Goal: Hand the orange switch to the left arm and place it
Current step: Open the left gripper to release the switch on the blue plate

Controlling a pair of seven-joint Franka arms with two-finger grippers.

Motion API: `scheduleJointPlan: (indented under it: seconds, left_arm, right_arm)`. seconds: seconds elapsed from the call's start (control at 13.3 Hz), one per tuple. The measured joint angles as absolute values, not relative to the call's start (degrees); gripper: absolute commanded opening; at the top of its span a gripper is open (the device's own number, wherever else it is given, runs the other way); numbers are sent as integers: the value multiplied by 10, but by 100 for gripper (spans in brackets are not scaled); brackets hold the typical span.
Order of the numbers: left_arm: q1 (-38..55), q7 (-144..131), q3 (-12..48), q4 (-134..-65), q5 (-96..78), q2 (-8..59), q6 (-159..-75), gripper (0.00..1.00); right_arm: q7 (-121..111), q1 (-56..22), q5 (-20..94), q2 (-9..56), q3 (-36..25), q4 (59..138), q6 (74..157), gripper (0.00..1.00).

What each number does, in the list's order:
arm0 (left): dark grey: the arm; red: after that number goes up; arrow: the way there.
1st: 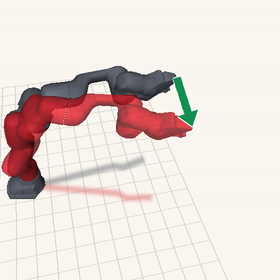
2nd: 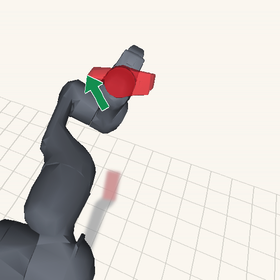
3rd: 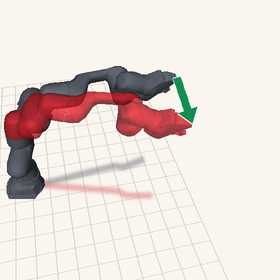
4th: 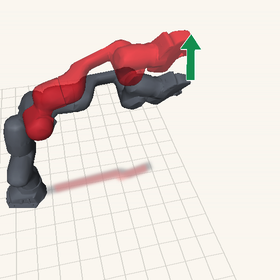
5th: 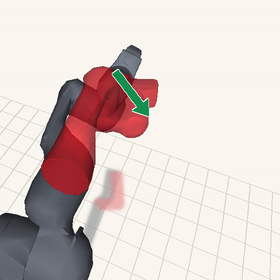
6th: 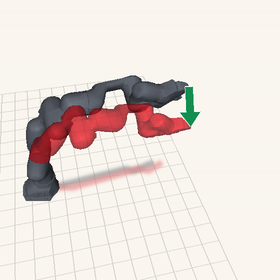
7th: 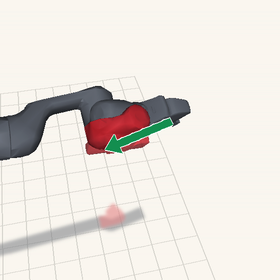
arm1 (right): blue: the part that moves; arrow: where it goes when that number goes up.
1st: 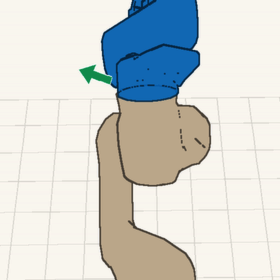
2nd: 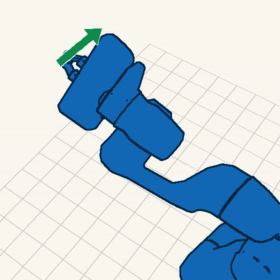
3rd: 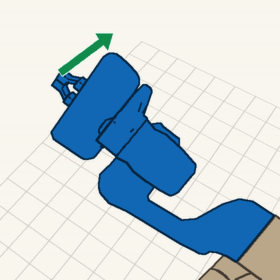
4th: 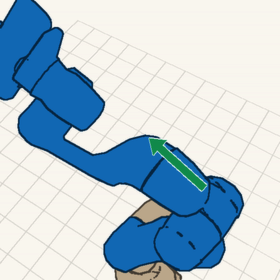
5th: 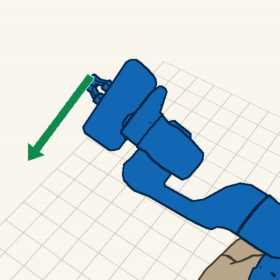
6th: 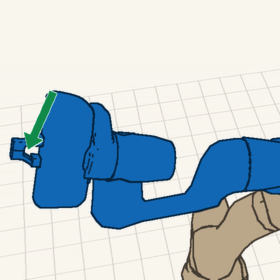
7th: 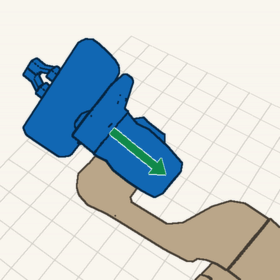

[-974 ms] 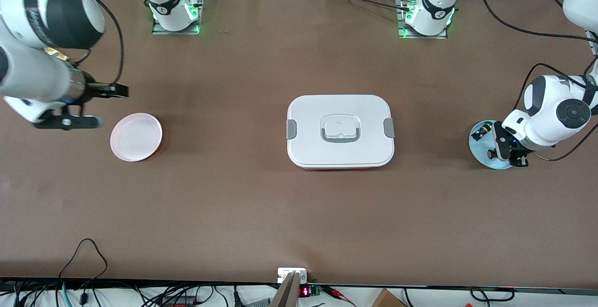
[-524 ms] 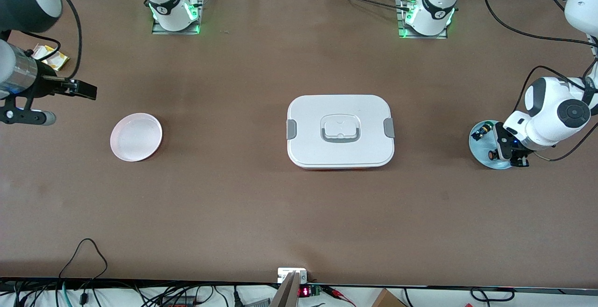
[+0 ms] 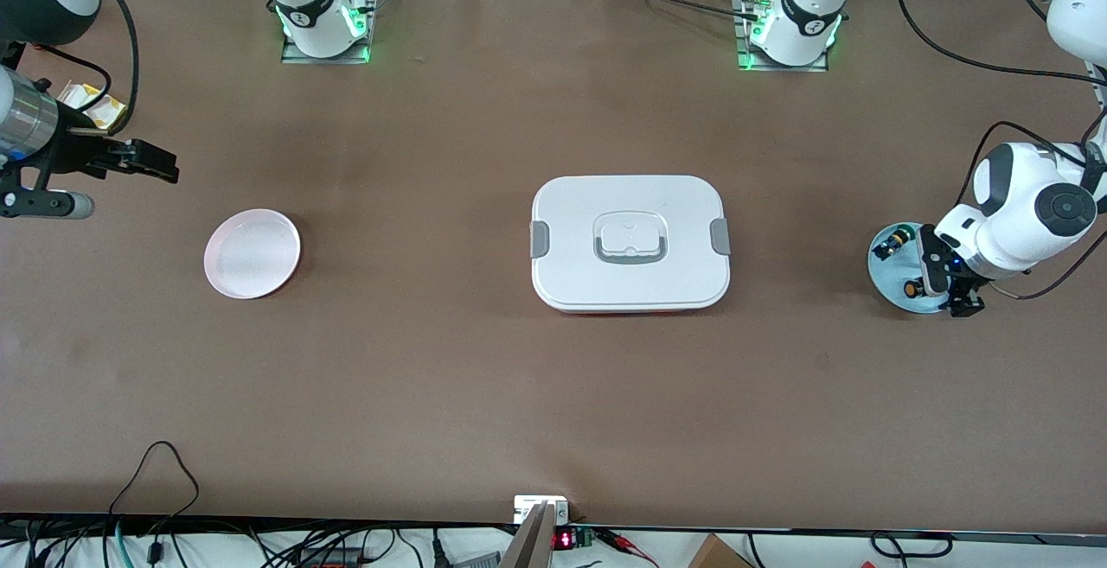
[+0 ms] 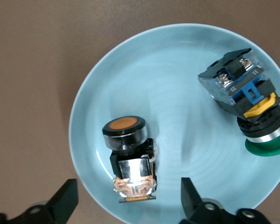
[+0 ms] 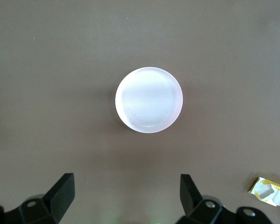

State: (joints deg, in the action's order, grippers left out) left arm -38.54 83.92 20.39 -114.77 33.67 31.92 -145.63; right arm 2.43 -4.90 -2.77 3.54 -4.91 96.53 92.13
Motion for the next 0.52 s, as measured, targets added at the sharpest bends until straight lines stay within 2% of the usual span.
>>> scheduleJointPlan:
  seconds: [0.22, 0.52]
  left_arm:
    - [-389, 842, 238, -1133, 337, 291, -1390, 100]
    - [-389, 834, 297, -1085, 290, 228, -1224, 100]
  right_arm:
    - [24, -49, -24, 13, -50, 987, 924, 100]
    - [23, -49, -23, -6, -51, 988, 917, 100]
